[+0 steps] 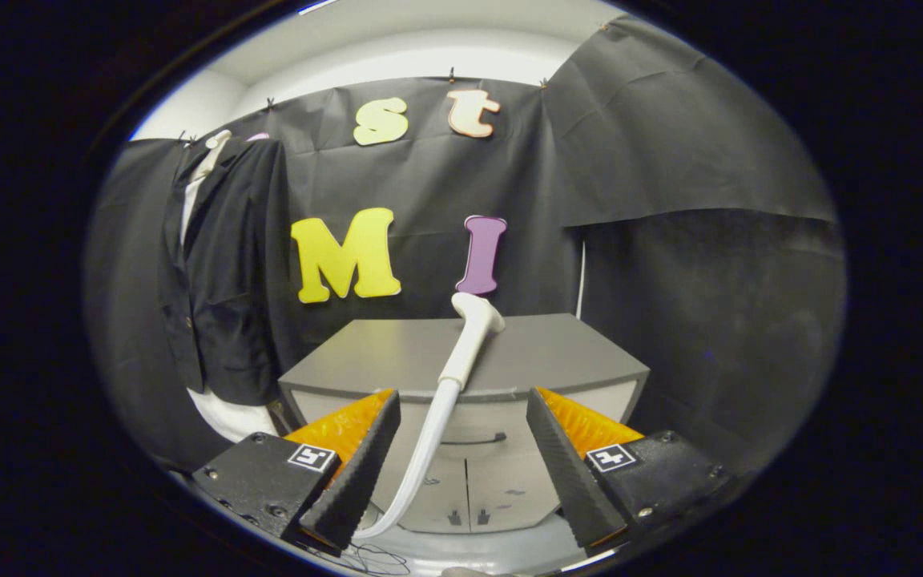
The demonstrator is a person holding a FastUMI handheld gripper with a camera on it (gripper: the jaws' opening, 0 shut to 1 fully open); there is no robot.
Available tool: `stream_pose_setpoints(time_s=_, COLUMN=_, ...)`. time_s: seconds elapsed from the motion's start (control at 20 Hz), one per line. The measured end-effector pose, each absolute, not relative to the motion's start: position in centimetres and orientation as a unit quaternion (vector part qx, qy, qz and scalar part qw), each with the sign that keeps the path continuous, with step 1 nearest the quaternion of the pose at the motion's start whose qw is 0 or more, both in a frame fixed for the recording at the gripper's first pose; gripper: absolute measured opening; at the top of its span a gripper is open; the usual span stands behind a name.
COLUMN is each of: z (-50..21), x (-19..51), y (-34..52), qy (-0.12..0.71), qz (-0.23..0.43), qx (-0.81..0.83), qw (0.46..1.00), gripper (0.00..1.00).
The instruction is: Iron the clothes twice with a garment steamer, once on the left side and once on the right side.
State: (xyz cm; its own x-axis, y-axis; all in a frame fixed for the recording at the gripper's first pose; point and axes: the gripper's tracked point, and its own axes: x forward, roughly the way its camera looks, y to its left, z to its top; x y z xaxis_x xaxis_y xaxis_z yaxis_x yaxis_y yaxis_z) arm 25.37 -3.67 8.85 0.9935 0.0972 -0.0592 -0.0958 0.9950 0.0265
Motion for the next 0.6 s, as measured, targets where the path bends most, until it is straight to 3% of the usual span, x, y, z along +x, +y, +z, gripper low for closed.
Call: stream_pose_setpoints(time_s=0.6, z=7.2, x=41.6, y=-2.6, qy=0.135, qz=0.094, qx=0.032, qw=0.986, gripper=0.98)
